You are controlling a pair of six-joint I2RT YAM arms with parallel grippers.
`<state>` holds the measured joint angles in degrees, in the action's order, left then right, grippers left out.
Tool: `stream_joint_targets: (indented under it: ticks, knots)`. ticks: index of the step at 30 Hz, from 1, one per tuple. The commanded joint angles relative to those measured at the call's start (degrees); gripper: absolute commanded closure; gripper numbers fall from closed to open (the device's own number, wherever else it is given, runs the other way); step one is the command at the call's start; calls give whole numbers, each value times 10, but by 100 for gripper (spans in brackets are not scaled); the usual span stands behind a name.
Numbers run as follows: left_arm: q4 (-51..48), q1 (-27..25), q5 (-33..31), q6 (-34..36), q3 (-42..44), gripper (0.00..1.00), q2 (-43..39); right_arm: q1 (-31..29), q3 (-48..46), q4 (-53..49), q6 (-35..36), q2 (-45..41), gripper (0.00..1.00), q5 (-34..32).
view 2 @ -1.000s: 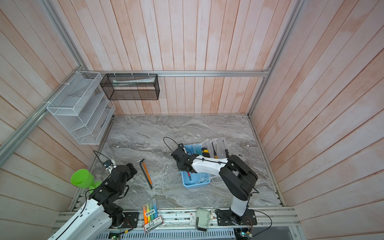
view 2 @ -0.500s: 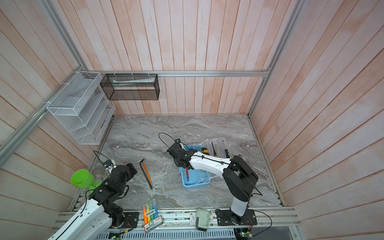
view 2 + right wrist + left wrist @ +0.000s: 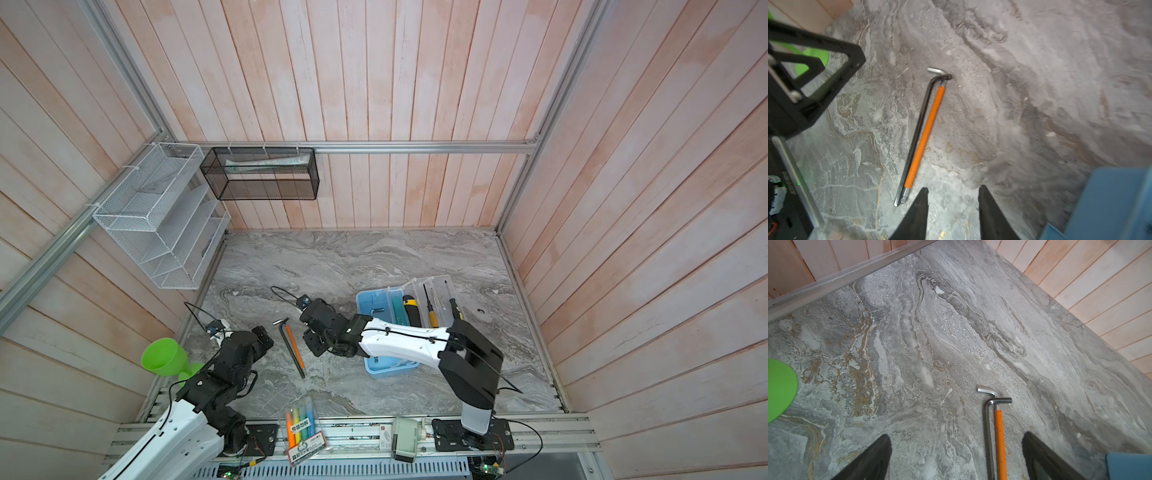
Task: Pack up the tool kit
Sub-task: 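Move the right gripper over the orange-handled hex key and lower it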
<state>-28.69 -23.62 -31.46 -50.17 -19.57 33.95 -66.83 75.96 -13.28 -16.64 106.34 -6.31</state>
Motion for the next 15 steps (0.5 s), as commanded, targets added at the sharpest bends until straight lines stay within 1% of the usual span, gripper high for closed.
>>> stream_joint_targets:
  ticks: [1, 4, 9, 12, 15]
  knots:
    - [1, 4, 0, 3, 9, 0, 0, -1, 48, 22, 14, 63, 62, 40]
    - [1, 4, 1, 3, 9, 0, 1, -1, 92, 18, 14, 114, 62, 45]
    - [0, 4, -1, 2, 9, 0, 0, 0, 166, -9, 5, 187, 63, 25]
    - [-6, 4, -7, -6, 9, 0, -2, 2, 197, -17, -11, 214, 66, 6]
    - [-15, 3, -19, -20, 7, 0, -1, 8, 228, -24, -16, 239, 67, 13]
